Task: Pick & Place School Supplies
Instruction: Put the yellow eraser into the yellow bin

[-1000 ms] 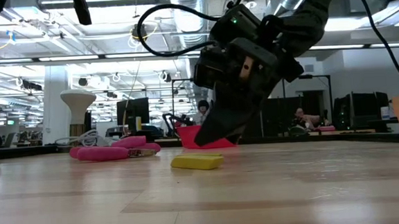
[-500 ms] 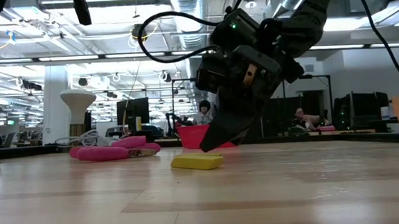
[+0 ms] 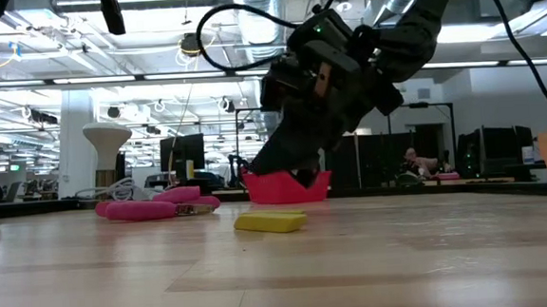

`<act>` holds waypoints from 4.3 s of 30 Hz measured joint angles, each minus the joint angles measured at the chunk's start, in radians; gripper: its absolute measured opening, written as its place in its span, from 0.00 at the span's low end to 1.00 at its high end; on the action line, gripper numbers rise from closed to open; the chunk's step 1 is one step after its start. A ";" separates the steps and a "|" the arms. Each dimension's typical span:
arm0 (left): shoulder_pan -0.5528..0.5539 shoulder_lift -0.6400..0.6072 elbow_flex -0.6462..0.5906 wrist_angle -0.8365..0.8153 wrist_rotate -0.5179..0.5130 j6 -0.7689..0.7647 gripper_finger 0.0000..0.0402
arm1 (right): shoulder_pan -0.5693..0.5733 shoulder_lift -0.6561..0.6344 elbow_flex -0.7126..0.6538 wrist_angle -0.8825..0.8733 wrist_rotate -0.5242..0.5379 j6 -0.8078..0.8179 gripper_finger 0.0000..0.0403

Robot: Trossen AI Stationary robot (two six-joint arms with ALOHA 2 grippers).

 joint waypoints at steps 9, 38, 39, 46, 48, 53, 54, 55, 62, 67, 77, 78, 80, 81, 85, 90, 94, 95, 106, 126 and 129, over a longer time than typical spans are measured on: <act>0.000 0.000 0.000 0.000 0.026 -0.002 0.00 | 0.029 0.005 -0.001 -0.066 -0.020 -0.031 0.00; 0.000 0.000 0.000 -0.003 0.085 -0.028 0.00 | 0.009 0.119 0.121 -0.221 -0.036 -0.054 0.00; 0.000 0.000 0.000 -0.002 0.093 -0.028 0.00 | 0.005 0.119 0.123 -0.233 -0.040 -0.062 0.00; 0.000 0.000 0.000 -0.003 0.099 -0.028 0.00 | -0.010 0.119 0.122 -0.263 -0.056 -0.075 0.00; 0.000 0.000 0.000 -0.005 0.102 -0.028 0.00 | -0.017 0.119 0.121 -0.281 -0.058 -0.079 0.00; 0.000 0.000 0.000 -0.012 0.124 -0.028 0.00 | -0.046 0.117 0.119 -0.324 -0.055 -0.119 0.00; 0.000 0.000 0.000 -0.012 0.126 -0.029 0.00 | -0.051 0.117 0.120 -0.329 -0.055 -0.125 0.00; 0.000 0.000 0.000 -0.012 0.126 -0.029 0.00 | -0.057 0.117 0.120 -0.332 -0.057 -0.132 0.00; 0.000 0.000 0.000 -0.019 0.126 -0.034 0.01 | -0.085 0.108 0.117 -0.343 -0.095 -0.136 0.00; 0.000 0.000 0.000 -0.019 0.126 -0.035 0.01 | -0.096 0.108 0.117 -0.339 -0.125 -0.127 0.00; 0.000 0.000 0.000 -0.019 0.125 -0.035 0.01 | -0.077 0.113 0.175 -0.356 -0.141 -0.118 0.00; 0.000 0.000 0.000 -0.019 0.125 -0.035 0.01 | -0.081 0.114 0.179 -0.356 -0.144 -0.118 0.00; 0.000 0.000 0.000 -0.019 0.125 -0.035 0.01 | -0.084 0.115 0.185 -0.356 -0.161 -0.118 0.00; 0.000 0.000 0.000 -0.020 0.125 -0.035 0.01 | -0.085 0.115 0.189 -0.356 -0.176 -0.118 0.00; 0.000 0.000 0.000 -0.021 0.125 -0.035 0.01 | -0.084 0.116 0.192 -0.356 -0.186 -0.116 0.00; 0.000 0.000 0.000 -0.023 0.124 -0.033 0.01 | -0.084 0.116 0.193 -0.353 -0.189 -0.113 0.00; 0.000 0.000 0.000 -0.024 0.124 -0.033 0.01 | -0.084 0.116 0.194 -0.348 -0.192 -0.106 0.00; 0.000 0.000 0.000 -0.025 0.124 -0.033 0.01 | -0.084 0.116 0.194 -0.348 -0.192 -0.105 0.00; 0.000 0.000 0.000 -0.026 0.124 -0.027 0.01 | -0.145 0.022 0.196 -0.269 -0.120 -0.043 0.00; 0.162 0.000 0.000 -0.196 0.281 0.021 0.01 | -0.011 -0.266 0.197 -0.651 0.106 0.177 0.39; 0.184 0.000 0.000 -0.251 0.296 0.023 0.01 | 0.022 -0.266 0.197 -0.659 0.177 0.212 0.51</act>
